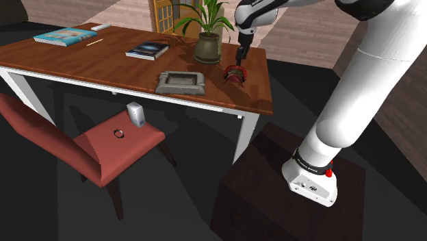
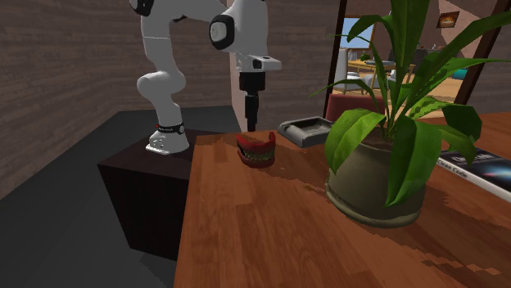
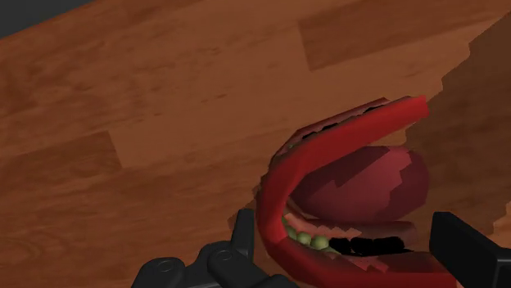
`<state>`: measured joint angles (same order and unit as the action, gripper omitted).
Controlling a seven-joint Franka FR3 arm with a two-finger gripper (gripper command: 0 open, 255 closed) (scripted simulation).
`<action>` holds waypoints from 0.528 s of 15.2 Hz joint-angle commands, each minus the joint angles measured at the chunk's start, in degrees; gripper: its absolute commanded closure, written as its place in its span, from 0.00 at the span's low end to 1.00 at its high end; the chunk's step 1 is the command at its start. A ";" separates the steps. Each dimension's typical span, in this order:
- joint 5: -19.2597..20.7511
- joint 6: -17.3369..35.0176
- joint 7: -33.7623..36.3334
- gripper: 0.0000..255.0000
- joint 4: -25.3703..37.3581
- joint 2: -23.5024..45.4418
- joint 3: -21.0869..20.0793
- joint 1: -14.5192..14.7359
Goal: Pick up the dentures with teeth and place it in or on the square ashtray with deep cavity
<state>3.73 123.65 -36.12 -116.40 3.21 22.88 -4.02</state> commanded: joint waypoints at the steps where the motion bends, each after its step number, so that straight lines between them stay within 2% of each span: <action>1: -2.61 1.00 -2.89 0.00 3.53 4.89 0.44 -0.92; 3: -4.74 1.35 -5.16 0.00 6.83 8.90 0.43 -2.05; 8: -5.71 4.65 -5.80 0.00 5.45 10.95 0.13 -2.56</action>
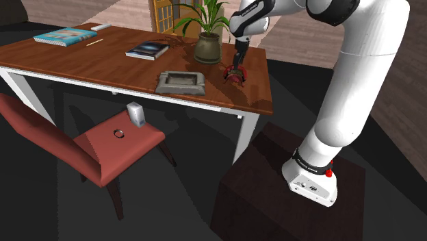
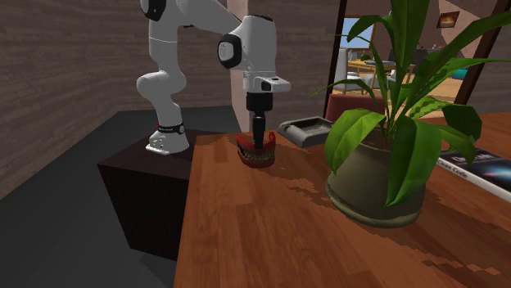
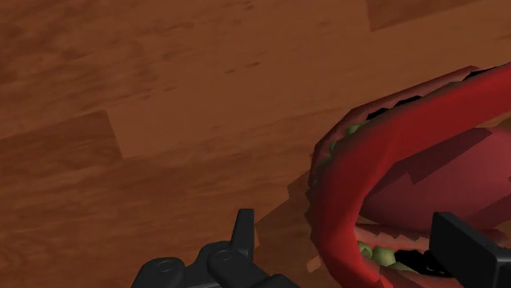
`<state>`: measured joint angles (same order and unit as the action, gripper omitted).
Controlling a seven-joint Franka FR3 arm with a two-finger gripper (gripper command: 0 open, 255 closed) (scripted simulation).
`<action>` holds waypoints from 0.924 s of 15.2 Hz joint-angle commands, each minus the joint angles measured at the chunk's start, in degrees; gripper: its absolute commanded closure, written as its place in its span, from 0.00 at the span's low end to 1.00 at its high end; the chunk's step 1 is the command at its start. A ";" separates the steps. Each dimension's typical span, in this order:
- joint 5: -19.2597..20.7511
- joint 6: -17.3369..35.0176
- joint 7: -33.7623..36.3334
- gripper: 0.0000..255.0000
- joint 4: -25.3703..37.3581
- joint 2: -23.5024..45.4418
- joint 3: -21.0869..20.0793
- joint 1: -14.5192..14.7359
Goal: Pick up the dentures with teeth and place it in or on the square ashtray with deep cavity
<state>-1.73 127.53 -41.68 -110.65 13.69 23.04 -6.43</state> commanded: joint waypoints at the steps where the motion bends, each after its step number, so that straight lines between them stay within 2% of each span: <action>1: -0.46 1.42 -0.39 0.00 -0.54 0.92 -0.08 -0.24; 10: -0.81 2.42 -0.62 0.00 -0.88 1.63 -0.18 -0.40; 11: -0.81 2.42 -0.62 1.00 -0.88 1.63 -0.18 -0.40; 14: -0.81 2.41 -0.62 1.00 -0.87 1.63 -0.18 -0.40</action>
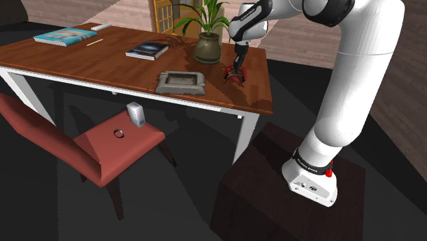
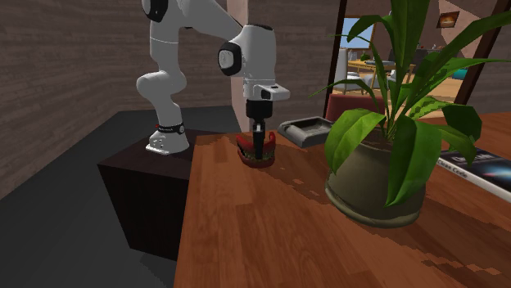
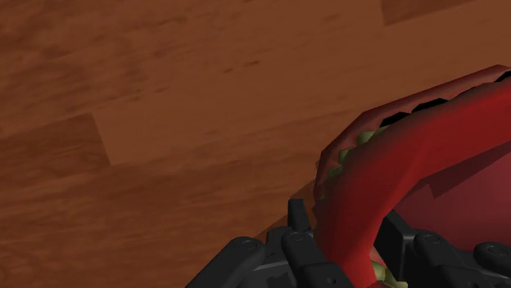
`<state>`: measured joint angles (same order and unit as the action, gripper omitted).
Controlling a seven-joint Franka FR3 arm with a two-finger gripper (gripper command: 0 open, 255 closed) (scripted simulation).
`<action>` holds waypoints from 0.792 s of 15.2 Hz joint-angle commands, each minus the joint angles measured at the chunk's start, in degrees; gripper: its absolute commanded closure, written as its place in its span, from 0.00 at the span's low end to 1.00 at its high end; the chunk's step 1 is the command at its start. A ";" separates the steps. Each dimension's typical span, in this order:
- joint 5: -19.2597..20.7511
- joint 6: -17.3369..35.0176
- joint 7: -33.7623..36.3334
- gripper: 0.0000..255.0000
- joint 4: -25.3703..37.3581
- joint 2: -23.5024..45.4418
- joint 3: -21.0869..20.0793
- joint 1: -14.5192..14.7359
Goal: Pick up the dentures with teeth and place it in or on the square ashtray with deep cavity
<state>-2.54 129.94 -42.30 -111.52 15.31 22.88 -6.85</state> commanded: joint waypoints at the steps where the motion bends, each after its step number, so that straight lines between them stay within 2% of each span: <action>1: -0.01 0.00 0.00 1.00 0.00 0.01 -0.02 0.01; 6: -0.01 0.02 0.00 1.00 -0.02 0.01 -0.02 0.01; 12: 1.04 -4.06 0.49 1.00 2.03 -2.18 0.33 0.34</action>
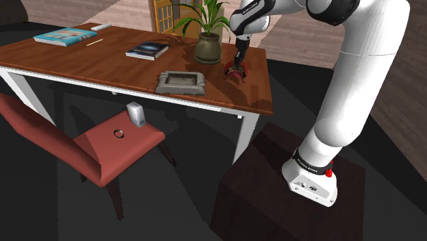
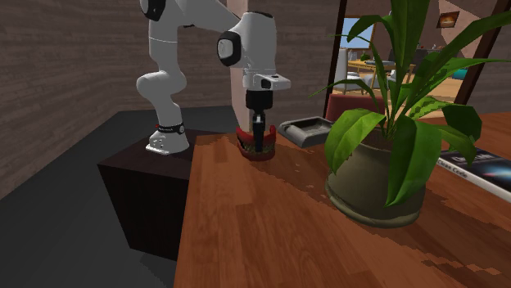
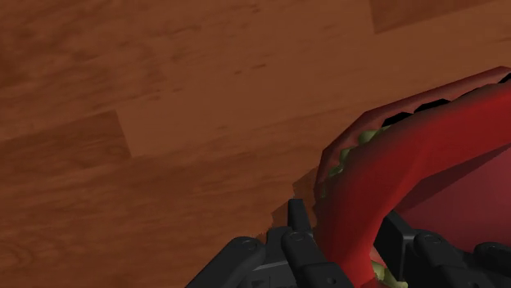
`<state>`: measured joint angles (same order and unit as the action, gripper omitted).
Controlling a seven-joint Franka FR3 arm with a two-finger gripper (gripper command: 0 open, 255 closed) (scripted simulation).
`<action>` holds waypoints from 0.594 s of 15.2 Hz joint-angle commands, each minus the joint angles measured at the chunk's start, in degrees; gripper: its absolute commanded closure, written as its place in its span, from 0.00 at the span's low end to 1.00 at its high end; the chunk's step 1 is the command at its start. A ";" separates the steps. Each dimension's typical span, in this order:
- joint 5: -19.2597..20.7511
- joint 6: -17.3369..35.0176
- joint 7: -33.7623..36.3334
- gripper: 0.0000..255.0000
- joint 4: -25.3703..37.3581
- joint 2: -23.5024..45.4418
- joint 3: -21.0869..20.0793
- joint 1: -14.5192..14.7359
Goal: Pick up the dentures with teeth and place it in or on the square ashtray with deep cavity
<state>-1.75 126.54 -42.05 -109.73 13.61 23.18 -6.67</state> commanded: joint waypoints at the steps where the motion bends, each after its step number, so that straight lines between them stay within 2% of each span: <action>1: 0.40 -1.35 0.31 1.00 0.62 -0.80 0.07 0.20; 9: 1.40 -6.97 0.71 1.00 4.19 -3.02 0.32 0.47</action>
<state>-0.54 120.19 -41.41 -105.75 11.05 23.46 -6.25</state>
